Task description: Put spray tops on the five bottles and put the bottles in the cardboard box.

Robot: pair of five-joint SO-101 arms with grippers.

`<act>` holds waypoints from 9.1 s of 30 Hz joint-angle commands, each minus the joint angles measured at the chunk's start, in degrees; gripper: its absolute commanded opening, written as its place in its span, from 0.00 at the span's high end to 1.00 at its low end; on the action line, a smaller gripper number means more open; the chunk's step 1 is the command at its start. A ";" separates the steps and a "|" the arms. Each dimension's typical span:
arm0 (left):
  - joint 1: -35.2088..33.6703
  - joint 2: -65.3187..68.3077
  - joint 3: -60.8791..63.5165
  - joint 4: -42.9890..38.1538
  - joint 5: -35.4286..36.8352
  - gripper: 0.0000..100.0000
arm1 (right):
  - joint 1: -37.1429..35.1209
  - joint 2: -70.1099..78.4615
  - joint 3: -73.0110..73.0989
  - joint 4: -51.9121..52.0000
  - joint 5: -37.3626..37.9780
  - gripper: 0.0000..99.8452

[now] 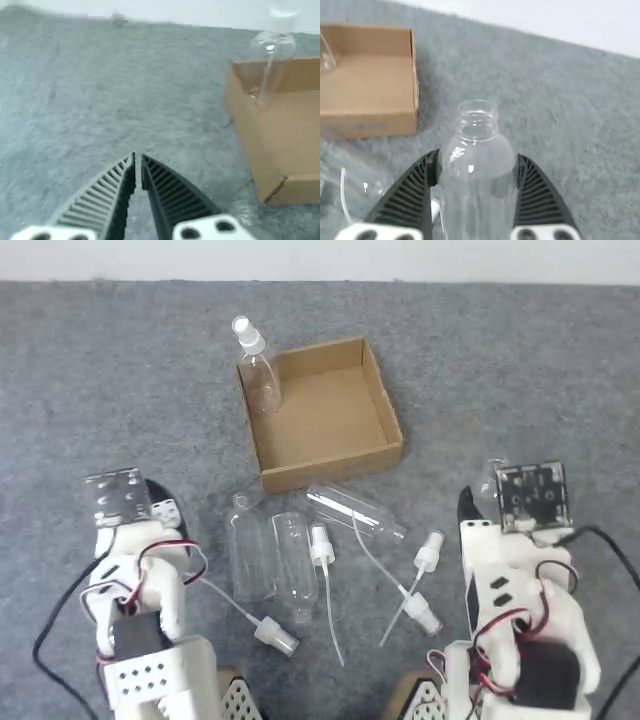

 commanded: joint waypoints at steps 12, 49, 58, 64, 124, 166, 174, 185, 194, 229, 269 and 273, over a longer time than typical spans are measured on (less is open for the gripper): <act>27.16 -0.35 -19.03 15.91 -8.79 0.94 | 0.84 -16.40 6.68 -2.24 -1.32 0.97; 62.42 76.22 -58.42 10.46 9.41 0.90 | 19.12 -16.48 1.23 -4.88 -3.78 0.99; 67.16 91.87 -69.14 10.46 12.66 0.90 | 19.21 -16.48 1.49 -4.44 -3.78 0.99; 68.84 99.16 -73.54 10.46 15.03 0.90 | 19.21 -16.48 1.58 -3.21 -3.78 0.99; 68.75 141.01 -124.70 44.75 15.12 0.99 | 19.30 -16.48 2.90 -2.42 -3.25 0.99; 65.32 109.45 -97.01 34.02 15.38 0.99 | 19.30 -16.48 5.98 -3.03 -3.60 0.99; 65.32 97.67 -86.99 29.27 15.21 0.99 | 19.30 -16.48 5.98 -3.03 -3.25 0.99; 65.23 76.84 -68.88 16.70 15.12 0.99 | 18.86 -16.40 6.59 -3.12 -3.52 0.99; 62.86 59.87 -56.31 8.62 15.30 0.99 | 17.63 -16.40 8.35 -5.14 -3.78 0.99; 44.57 14.33 -34.95 -1.58 15.38 0.99 | -18.07 -16.31 16.70 -10.07 -3.25 0.99; 23.91 -15.21 -22.90 -5.01 23.30 0.99 | -44.97 -15.96 41.58 -51.21 -2.55 0.99; 24.18 -15.21 -22.90 -6.42 23.30 0.99 | -44.97 -15.87 41.58 -48.13 -3.25 0.99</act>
